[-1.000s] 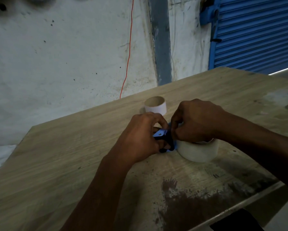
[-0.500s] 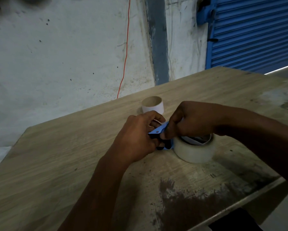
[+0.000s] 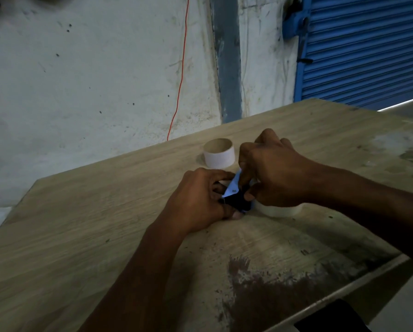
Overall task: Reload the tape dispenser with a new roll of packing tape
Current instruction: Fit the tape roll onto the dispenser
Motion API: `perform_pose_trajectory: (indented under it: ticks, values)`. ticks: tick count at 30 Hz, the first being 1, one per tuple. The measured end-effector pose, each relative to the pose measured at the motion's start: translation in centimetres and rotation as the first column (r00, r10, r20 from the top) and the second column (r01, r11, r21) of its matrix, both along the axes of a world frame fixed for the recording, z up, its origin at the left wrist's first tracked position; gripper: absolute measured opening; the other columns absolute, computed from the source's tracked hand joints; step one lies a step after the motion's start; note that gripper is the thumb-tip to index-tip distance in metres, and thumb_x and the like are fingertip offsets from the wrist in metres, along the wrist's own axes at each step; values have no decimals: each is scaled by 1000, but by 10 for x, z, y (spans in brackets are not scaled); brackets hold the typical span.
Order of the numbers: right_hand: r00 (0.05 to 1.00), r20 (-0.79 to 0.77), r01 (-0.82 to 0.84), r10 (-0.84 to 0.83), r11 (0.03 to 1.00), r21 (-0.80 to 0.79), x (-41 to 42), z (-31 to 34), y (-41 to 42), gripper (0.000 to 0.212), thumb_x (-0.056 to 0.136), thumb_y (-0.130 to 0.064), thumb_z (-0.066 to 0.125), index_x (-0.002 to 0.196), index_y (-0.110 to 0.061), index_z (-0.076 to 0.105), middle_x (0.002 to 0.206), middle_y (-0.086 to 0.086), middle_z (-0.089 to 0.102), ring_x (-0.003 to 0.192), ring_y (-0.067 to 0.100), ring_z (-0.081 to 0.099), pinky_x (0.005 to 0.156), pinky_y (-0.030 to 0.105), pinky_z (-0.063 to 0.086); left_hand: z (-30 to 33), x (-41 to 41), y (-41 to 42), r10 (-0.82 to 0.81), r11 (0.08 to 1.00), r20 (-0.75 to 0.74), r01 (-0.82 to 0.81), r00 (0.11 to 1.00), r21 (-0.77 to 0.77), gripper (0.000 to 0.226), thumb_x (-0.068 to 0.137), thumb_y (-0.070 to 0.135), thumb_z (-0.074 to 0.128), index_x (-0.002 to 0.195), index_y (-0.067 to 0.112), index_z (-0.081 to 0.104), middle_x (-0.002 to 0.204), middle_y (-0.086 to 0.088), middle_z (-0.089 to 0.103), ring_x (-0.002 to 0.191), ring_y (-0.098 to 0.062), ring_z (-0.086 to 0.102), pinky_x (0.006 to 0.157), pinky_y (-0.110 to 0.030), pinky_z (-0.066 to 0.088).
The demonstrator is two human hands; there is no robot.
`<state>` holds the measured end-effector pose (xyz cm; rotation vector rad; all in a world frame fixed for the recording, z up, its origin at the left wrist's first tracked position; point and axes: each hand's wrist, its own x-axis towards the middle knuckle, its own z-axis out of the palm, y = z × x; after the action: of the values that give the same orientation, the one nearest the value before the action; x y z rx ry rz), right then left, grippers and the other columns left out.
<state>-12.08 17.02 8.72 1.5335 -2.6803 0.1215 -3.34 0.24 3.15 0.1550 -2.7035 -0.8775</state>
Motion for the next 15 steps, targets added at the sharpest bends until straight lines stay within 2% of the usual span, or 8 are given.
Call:
perform_pose_trajectory:
  ticks: [2, 4, 6, 7, 9, 13, 15]
  values:
    - [999, 35, -9, 8, 999, 44, -5, 4, 3, 26, 85, -42, 75, 111, -40, 76, 120, -11, 57, 121, 26, 33, 97, 44, 42, 1, 0, 3, -5, 1000, 17, 5, 1000, -13, 69, 56, 32, 101, 119, 33, 75, 100, 19, 78, 89, 10, 70, 82, -18, 58]
    - [999, 54, -10, 7, 999, 46, -7, 5, 4, 27, 86, -43, 74, 113, -42, 75, 117, -11, 63, 120, 28, 35, 94, 42, 43, 0, -2, 4, -19, 999, 63, 21, 998, -28, 84, 53, 38, 101, 130, 37, 68, 116, 20, 74, 99, 11, 67, 92, -23, 57]
    - [998, 64, -12, 11, 1000, 19, -6, 3, 3, 25, 86, -41, 73, 111, -42, 76, 116, -10, 65, 119, 27, 38, 91, 39, 43, -2, -2, 5, -35, 999, 152, 37, 988, -7, 120, 49, 43, 102, 152, 44, 41, 146, 22, 53, 128, 5, 52, 110, -30, 48]
    - [997, 74, -14, 14, 1000, -1, -5, 2, 5, 24, 86, -40, 74, 110, -42, 77, 116, -10, 66, 119, 27, 39, 92, 40, 44, -2, -1, 5, -61, 998, 188, 58, 980, 23, 132, 49, 41, 102, 157, 47, 26, 154, 23, 41, 137, 2, 42, 115, -31, 42]
    - [996, 88, -22, 26, 999, -47, -1, 0, 8, 24, 84, -40, 77, 108, -42, 77, 118, -12, 66, 118, 25, 43, 96, 41, 47, -3, 0, 4, -133, 989, 225, 117, 965, 86, 138, 53, 33, 102, 159, 47, 15, 156, 27, 32, 141, 4, 35, 119, -30, 36]
    - [989, 147, -7, 32, 985, -173, 3, -4, 12, 26, 73, -36, 88, 98, -38, 81, 104, -16, 71, 109, 14, 55, 90, 35, 53, -5, 0, -2, -236, 968, 225, 208, 945, 142, 120, 57, 20, 101, 156, 35, 34, 146, 22, 55, 132, 4, 53, 116, -35, 45]
    - [977, 206, -12, 61, 973, -229, 1, -4, 17, 28, 70, -29, 91, 96, -34, 82, 97, -17, 75, 98, 4, 64, 81, 18, 53, -5, -1, -4, -253, 962, 210, 224, 944, 153, 116, 57, 19, 101, 154, 36, 39, 143, 20, 58, 131, 1, 55, 115, -39, 46]
